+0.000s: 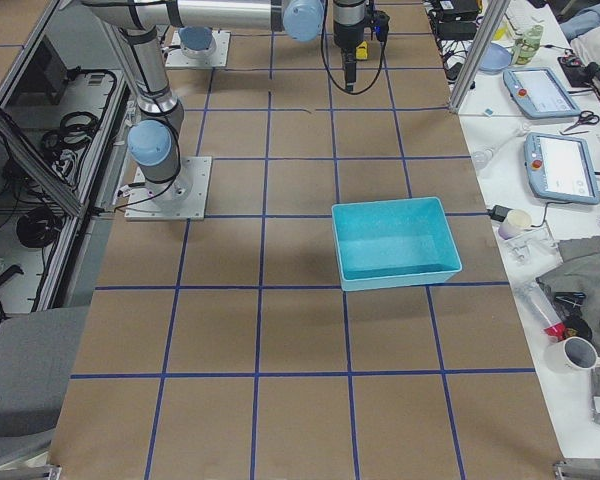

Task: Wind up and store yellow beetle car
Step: 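Open the left gripper to release the car and raise it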

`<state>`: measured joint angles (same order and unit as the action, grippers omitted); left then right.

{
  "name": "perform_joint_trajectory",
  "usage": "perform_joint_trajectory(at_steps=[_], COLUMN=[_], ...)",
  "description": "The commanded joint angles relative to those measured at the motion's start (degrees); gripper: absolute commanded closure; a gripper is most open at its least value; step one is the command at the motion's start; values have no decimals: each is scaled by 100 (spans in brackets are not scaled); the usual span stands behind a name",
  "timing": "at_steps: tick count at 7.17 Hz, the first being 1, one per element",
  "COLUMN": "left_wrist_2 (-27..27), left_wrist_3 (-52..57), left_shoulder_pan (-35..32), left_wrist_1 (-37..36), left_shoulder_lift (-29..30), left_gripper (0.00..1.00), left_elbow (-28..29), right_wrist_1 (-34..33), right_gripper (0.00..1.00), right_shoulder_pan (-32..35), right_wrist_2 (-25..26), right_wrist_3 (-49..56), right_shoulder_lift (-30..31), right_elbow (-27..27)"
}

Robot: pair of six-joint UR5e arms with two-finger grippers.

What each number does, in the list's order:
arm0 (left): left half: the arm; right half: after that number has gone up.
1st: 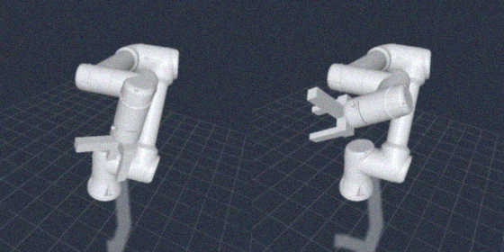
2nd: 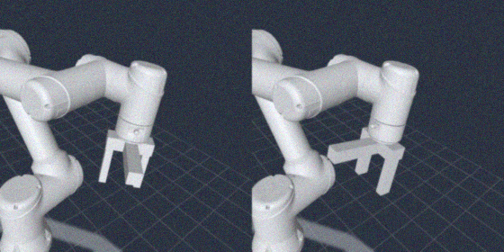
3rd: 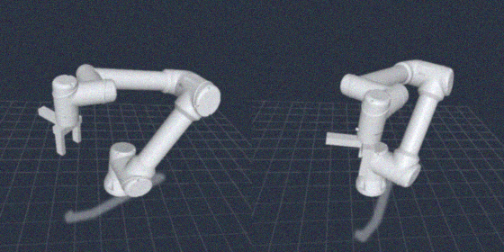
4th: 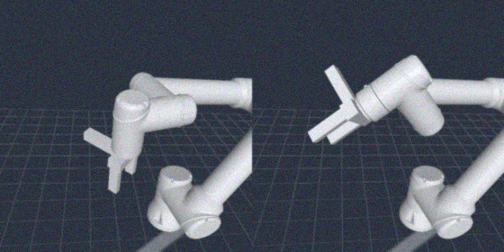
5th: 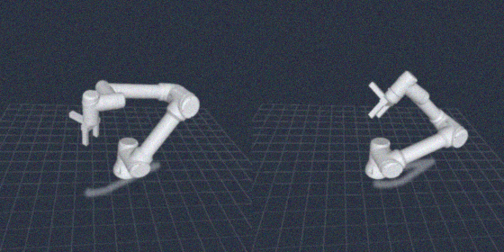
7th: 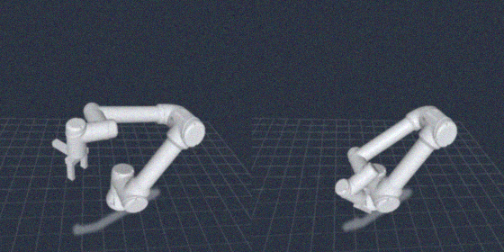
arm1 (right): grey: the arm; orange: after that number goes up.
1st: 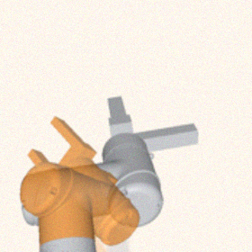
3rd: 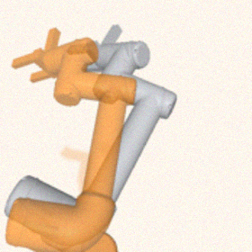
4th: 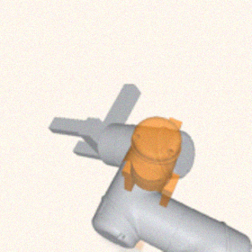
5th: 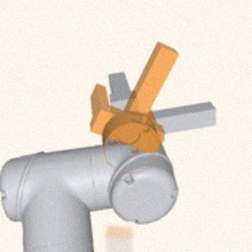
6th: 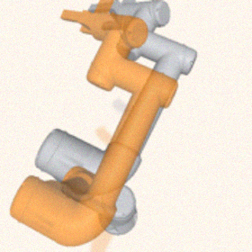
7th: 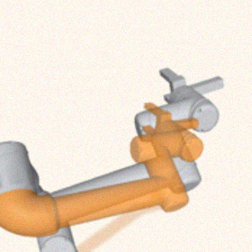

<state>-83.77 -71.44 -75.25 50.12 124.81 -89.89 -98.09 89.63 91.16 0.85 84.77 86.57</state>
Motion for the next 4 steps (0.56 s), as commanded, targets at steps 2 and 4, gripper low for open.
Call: perform_joint_trajectory(at_steps=[2,4], left_wrist_2=[1,-51], left_wrist_3=[678,2835], left_shoulder_pan=[-95,-17], left_wrist_1=[59,164], left_shoulder_lift=[-421,-842], left_gripper=[17,8], left_elbow=[24,50], right_wrist_1=[0,0], right_gripper=[0,0], right_shoulder_pan=[10,10], right_wrist_2=[-2,-2], right_wrist_3=[-6,3], right_shoulder_lift=[5,-4], right_elbow=[0,0])
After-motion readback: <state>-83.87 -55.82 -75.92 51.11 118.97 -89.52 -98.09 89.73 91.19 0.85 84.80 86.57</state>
